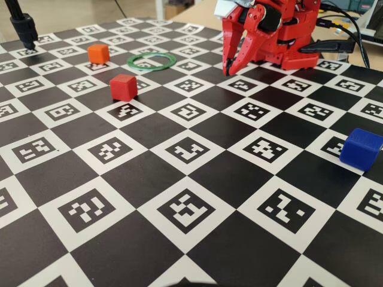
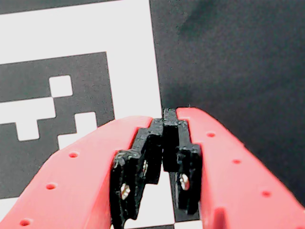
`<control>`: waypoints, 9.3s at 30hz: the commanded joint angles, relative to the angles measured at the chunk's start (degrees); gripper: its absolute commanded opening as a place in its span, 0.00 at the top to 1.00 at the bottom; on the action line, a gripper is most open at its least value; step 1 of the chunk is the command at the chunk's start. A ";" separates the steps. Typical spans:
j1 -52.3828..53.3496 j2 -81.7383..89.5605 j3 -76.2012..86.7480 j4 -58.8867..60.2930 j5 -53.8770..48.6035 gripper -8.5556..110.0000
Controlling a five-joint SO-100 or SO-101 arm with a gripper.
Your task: Grab the red cube then put it in the green circle then put the blue cube on top and finally the orange cube on top
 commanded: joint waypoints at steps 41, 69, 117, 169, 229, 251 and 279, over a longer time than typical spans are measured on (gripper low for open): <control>-0.44 2.72 3.25 1.58 -0.53 0.97; -1.23 2.81 3.25 1.58 0.18 0.97; 10.46 -97.65 -109.95 19.95 63.11 0.97; 12.39 -113.20 -93.52 -6.33 72.86 0.57; 13.62 -119.00 -89.56 -18.46 56.95 0.57; 13.27 -118.48 -87.98 -20.13 45.35 0.57; 13.80 -118.13 -86.57 -22.50 37.53 0.84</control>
